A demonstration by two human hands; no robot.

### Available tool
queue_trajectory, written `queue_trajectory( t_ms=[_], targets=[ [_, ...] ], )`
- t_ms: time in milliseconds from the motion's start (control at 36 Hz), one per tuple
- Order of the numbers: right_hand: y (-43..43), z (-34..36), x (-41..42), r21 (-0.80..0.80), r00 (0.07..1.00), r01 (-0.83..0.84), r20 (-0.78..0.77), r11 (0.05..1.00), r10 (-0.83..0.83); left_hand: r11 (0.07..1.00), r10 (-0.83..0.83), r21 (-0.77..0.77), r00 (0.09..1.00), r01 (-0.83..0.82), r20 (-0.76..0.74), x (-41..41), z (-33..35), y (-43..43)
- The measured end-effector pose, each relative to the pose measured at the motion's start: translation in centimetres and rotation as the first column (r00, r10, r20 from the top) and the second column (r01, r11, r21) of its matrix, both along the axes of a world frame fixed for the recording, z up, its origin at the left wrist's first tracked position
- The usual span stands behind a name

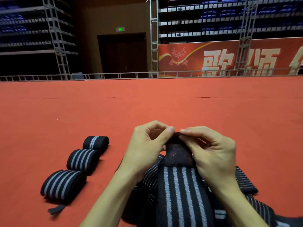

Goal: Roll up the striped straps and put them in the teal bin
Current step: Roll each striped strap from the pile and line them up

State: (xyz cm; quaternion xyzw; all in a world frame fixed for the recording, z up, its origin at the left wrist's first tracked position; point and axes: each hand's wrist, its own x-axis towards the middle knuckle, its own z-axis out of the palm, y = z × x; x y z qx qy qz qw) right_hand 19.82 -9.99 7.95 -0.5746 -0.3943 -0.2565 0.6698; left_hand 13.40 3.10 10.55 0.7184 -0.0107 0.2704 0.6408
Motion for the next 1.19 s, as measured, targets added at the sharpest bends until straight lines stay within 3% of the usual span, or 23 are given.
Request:
queue_trajectory(
  t_ms=[361, 500, 611, 667, 778, 1000, 1083, 1194],
  targets=[
    [-0.1, 0.3, 0.2, 0.044, 0.996, -0.092, -0.01, 0.995, 0.093, 0.99, -0.021, 0.137, 0.997, 0.011, 0.069, -0.4, 0.4, 0.2],
    [-0.6, 1.0, -0.4, 0.029, 0.964, -0.193, -0.183, 0.981, 0.195, 0.988, -0.036, 0.152, 0.995, 0.022, 0.089, -0.6, 0.5, 0.4],
    [-0.8, 1.5, -0.9, 0.054, 0.877, -0.299, -0.378, 0.953, 0.297, 0.977, -0.031, 0.212, 0.99, 0.002, 0.134, -0.7, 0.7, 0.6],
    [-0.7, 1.6, -0.9, 0.038, 0.864, -0.275, -0.428, 0.961, 0.264, 0.967, -0.022, 0.253, 0.99, -0.015, 0.142, -0.7, 0.7, 0.6],
    [-0.8, 1.8, -0.8, -0.038, 0.901, -0.226, -0.388, 0.973, 0.194, 0.954, -0.002, 0.298, 0.992, -0.036, 0.128, -0.6, 0.5, 0.7],
    [-0.7, 1.6, -0.7, -0.175, 0.958, -0.135, -0.273, 0.975, 0.083, 0.986, -0.064, 0.156, 0.998, 0.066, -0.017, -1.1, 0.9, 0.8],
    [-0.6, 1.6, -0.8, -0.142, 0.955, -0.134, -0.285, 0.981, 0.089, 0.983, -0.033, 0.18, 0.999, 0.029, 0.017, -1.1, 1.1, 0.8],
    [-0.3, 1.8, -1.2, -0.029, 0.873, -0.232, -0.447, 0.972, 0.195, 0.972, 0.0, 0.236, 0.996, -0.021, 0.091, -1.2, 1.1, 0.9]
  ],
)
